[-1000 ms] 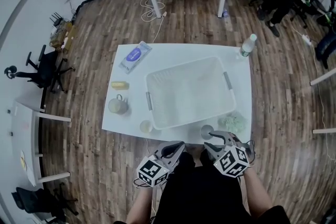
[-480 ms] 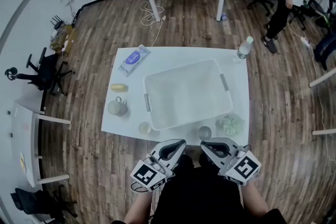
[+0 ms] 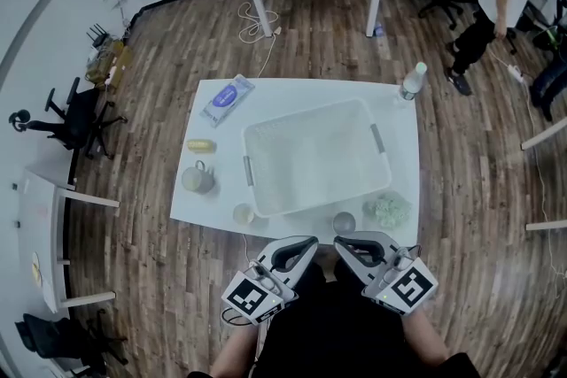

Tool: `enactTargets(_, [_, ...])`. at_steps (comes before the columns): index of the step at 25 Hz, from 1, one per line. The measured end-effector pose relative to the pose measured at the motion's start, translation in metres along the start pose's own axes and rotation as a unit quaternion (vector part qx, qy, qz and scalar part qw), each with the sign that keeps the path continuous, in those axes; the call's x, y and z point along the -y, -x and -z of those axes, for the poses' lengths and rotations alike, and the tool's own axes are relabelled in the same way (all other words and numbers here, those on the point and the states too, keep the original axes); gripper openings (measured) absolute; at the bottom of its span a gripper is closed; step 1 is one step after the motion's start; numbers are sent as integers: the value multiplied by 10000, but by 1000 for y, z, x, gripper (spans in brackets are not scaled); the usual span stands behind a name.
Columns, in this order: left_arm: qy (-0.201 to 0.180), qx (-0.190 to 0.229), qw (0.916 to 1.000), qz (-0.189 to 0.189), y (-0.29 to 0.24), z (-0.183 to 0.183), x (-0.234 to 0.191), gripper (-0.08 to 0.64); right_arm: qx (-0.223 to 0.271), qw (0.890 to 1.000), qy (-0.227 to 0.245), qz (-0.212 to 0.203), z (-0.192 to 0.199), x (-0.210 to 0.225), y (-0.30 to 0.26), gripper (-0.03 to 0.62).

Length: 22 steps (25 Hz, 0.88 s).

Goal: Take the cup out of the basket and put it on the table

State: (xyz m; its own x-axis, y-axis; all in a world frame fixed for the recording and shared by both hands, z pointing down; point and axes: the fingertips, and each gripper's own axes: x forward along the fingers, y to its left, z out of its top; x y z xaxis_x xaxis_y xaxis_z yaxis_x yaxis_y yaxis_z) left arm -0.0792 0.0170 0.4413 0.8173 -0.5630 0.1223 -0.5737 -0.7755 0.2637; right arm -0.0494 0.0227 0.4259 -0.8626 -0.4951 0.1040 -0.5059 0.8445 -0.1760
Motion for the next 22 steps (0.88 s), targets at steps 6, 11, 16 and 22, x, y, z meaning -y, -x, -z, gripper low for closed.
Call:
enactTargets(6, [-16,40,10000,-16,1,-3,1,9,-107,9999,-76,9,1,3,5,23])
enactTargets(11, [-165,12,9999,27,-6,-7,1,9,-52,9998,-174,61,-2,13,11,23])
enactTargets(16, [-208,7,9997,110,-13,-9,2,9,-93,9998,-182,39,-2,17,15,23])
enactTargets(22, [-169,-55,9996,199,-15,-5,7,9,-159,9998,-74,93,-2,15,19,23])
